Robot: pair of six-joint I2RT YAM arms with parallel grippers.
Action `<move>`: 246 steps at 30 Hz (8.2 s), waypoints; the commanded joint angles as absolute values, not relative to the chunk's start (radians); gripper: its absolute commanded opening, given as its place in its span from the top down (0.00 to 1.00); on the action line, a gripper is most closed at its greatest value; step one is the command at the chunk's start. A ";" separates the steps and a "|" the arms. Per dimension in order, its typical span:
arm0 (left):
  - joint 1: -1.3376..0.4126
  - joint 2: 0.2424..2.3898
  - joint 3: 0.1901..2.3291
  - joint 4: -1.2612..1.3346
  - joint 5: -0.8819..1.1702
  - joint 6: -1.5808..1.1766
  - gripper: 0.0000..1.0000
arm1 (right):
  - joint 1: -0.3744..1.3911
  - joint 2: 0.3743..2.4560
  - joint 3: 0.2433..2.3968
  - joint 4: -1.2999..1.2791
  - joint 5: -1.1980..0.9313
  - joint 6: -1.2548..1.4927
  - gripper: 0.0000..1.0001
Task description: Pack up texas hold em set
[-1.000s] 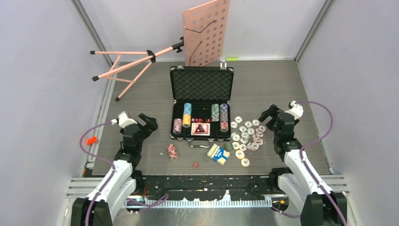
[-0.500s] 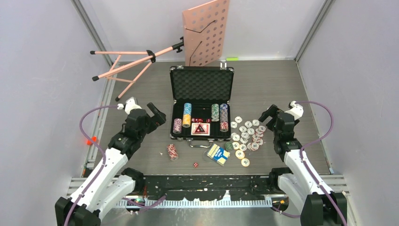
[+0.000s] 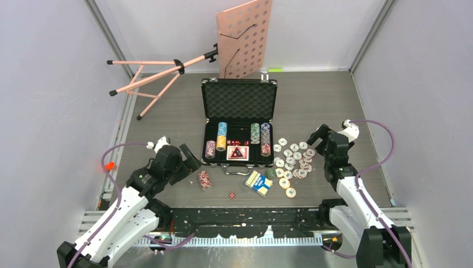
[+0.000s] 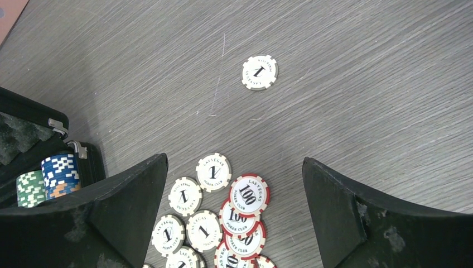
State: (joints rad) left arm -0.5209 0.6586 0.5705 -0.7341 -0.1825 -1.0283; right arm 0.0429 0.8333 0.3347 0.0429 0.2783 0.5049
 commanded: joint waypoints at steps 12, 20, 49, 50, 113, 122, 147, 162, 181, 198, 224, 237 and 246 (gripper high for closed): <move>-0.716 0.800 0.444 -0.581 -0.179 -1.147 0.14 | 0.044 0.840 0.380 0.054 0.279 0.511 0.04; -0.751 0.891 0.449 -0.535 -0.230 -1.140 0.29 | 0.043 0.847 0.383 0.054 0.272 0.508 0.06; -0.761 1.010 0.837 -0.811 -0.207 -0.740 0.78 | 0.044 0.849 0.385 0.055 0.261 0.503 0.08; -0.761 1.008 0.836 -0.801 -0.208 -0.742 0.78 | 0.043 0.849 0.384 0.055 0.260 0.504 0.08; -0.689 1.274 1.019 -0.903 0.020 -0.584 0.97 | 0.043 0.857 0.388 0.054 0.260 0.503 0.08; -0.571 1.344 1.009 -0.849 0.116 -0.522 0.99 | 0.044 0.867 0.395 0.053 0.258 0.503 0.09; -0.423 1.635 1.201 -0.784 0.205 -0.449 0.99 | 0.043 0.874 0.398 0.052 0.259 0.503 0.10; -0.393 1.679 1.296 -0.865 0.245 -0.408 1.00 | 0.044 0.876 0.398 0.051 0.259 0.503 0.10; -0.371 1.744 1.379 -0.944 0.226 -0.346 1.00 | 0.044 0.876 0.399 0.052 0.258 0.502 0.09; -0.371 1.528 1.267 -0.999 0.229 -0.347 1.00 | 0.043 0.876 0.398 0.052 0.258 0.502 0.09; -0.371 1.727 1.390 -1.062 0.257 -0.297 1.00 | 0.043 0.878 0.400 0.051 0.261 0.505 0.10; -0.371 1.632 1.310 -1.083 0.253 -0.292 1.00 | 0.043 0.877 0.398 0.051 0.262 0.505 0.10; -0.371 1.635 1.298 -1.068 0.270 -0.288 1.00 | 0.043 0.870 0.396 0.052 0.262 0.505 0.10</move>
State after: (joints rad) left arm -0.3763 1.6650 1.2808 -1.0649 0.2359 -0.3027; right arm 0.0429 0.8776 0.3557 0.0280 0.2592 0.5041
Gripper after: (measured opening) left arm 0.421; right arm 0.905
